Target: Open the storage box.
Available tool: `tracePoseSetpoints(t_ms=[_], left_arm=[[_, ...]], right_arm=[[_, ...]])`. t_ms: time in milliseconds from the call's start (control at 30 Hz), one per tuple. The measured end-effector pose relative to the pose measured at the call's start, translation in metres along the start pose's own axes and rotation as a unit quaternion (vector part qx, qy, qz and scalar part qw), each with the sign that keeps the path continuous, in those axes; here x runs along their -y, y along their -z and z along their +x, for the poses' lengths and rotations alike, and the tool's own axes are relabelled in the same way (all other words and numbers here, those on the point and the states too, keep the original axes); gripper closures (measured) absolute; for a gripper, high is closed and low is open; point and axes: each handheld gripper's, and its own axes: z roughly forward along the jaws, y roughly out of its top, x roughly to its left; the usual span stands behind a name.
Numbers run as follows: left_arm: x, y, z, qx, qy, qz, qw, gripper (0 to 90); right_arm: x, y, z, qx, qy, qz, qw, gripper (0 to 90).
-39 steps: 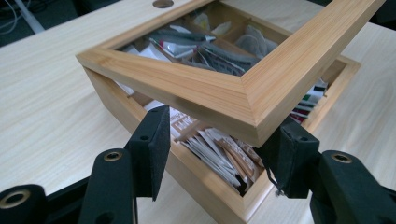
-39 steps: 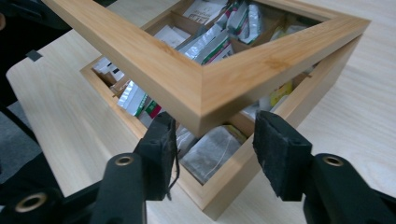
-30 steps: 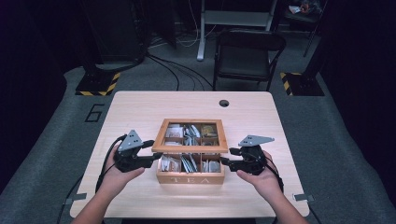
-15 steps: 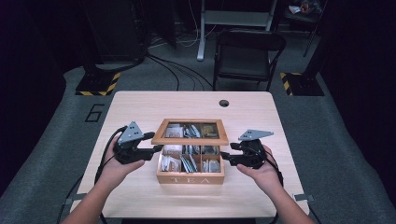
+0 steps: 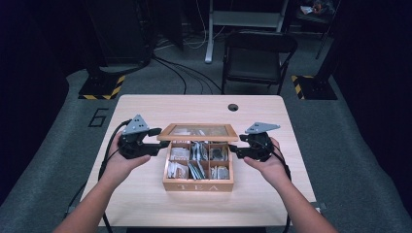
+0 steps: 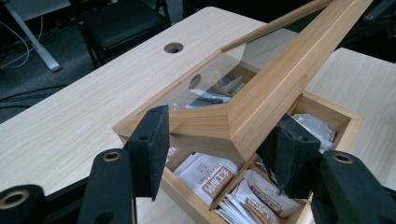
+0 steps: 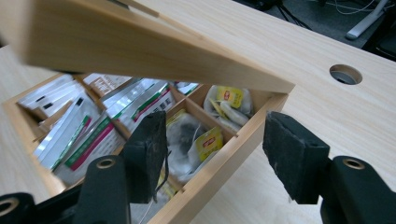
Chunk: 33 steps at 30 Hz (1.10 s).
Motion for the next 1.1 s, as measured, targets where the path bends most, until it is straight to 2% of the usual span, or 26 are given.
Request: tracePoseSetpoints(t_ms=[167,333,433,633,733,933,1000,1100], left_arm=[[-0.006,-0.001,0.005,0.0,0.002,-0.002,1.0,44.9],[-0.008,-0.001,0.008,0.002,0.009,-0.008,0.9999,45.1],[-0.01,-0.002,0.01,0.005,0.011,-0.006,0.9999,45.1],[-0.011,-0.002,0.011,0.005,0.013,-0.007,0.9999,45.2],[-0.01,-0.002,0.012,0.006,0.014,-0.01,0.9998,45.2],[-0.005,-0.006,0.015,0.008,0.029,-0.023,0.9993,44.6],[-0.002,-0.01,0.018,0.008,0.036,-0.019,0.9991,44.0],[0.003,-0.017,0.02,0.003,0.03,-0.009,0.9995,43.6]], right_arm=[[-0.008,-0.005,-0.007,0.006,0.011,-0.021,0.9997,42.1],[-0.014,-0.011,-0.01,0.008,0.003,-0.033,0.9994,43.1],[-0.018,-0.014,-0.013,0.005,0.001,-0.04,0.9992,47.2],[-0.022,-0.016,-0.014,-0.005,0.002,-0.043,0.9991,51.8],[-0.024,-0.016,-0.013,-0.003,0.0,-0.041,0.9992,51.8],[-0.025,-0.016,-0.015,-0.008,-0.004,-0.037,0.9993,52.2],[-0.025,-0.016,-0.015,-0.01,-0.004,-0.034,0.9994,52.3],[-0.025,-0.016,-0.016,-0.012,-0.005,-0.035,0.9993,52.4]])
